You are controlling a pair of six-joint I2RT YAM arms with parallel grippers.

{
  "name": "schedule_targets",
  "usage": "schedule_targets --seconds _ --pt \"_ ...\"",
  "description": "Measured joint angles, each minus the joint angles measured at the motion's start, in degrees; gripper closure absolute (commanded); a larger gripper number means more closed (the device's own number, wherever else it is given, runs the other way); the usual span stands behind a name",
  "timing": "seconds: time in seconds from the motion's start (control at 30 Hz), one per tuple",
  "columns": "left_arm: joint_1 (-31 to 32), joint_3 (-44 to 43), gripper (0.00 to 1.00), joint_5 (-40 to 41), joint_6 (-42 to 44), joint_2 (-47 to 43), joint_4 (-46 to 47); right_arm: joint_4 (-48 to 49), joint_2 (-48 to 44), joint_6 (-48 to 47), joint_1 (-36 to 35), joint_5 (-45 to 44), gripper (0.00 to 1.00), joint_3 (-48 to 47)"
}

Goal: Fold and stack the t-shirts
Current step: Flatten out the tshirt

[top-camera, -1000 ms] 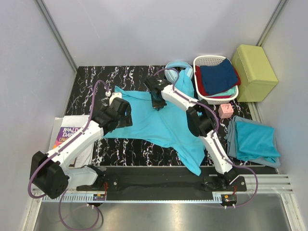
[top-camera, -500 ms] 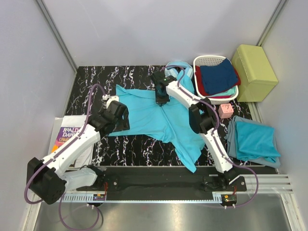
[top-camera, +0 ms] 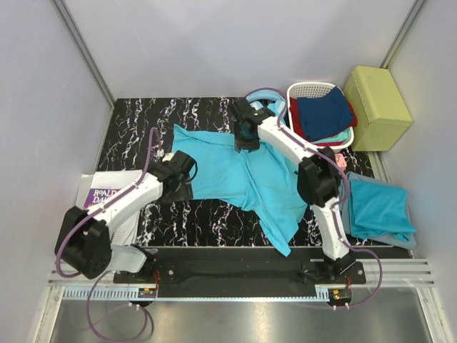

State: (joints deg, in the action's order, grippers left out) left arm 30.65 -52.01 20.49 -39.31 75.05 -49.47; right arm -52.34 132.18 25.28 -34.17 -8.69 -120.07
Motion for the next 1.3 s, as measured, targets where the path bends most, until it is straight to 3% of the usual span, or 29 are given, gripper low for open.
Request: schedule_targets --seconds 0.3,0.7,0.83,0.93,0.97,1.1,1.3 --pt "-3.04 -3.15 0.32 -3.72 -0.33 12.76 2.05 4.33 -24.55 0.26 -0.31 -0.90 0.52 12.98" --pt "-5.55 -8.17 0.33 -4.66 0.24 22.18 3.91 4.50 -30.12 0.20 -0.61 -0.87 0.51 22.03" --pt "-7.45 -9.86 0.46 -4.98 0.26 24.50 4.04 4.48 -32.26 -0.07 -0.70 -0.94 0.51 23.04" --pt "-8.17 -10.54 0.65 -5.09 0.31 25.20 4.35 4.52 -34.25 -0.50 -0.70 -1.27 0.52 23.45" --pt "-8.28 -10.58 0.78 -5.20 0.35 25.38 4.48 4.57 -34.97 -0.68 -0.70 -1.36 0.53 23.61" --pt "-8.31 -10.64 1.00 -5.51 0.04 25.64 4.57 4.72 -36.61 -1.05 -0.70 -1.38 0.54 24.24" --pt "-8.31 -11.13 1.00 -5.53 0.26 25.64 4.42 4.94 -36.76 -1.11 -0.70 -1.31 0.55 26.23"
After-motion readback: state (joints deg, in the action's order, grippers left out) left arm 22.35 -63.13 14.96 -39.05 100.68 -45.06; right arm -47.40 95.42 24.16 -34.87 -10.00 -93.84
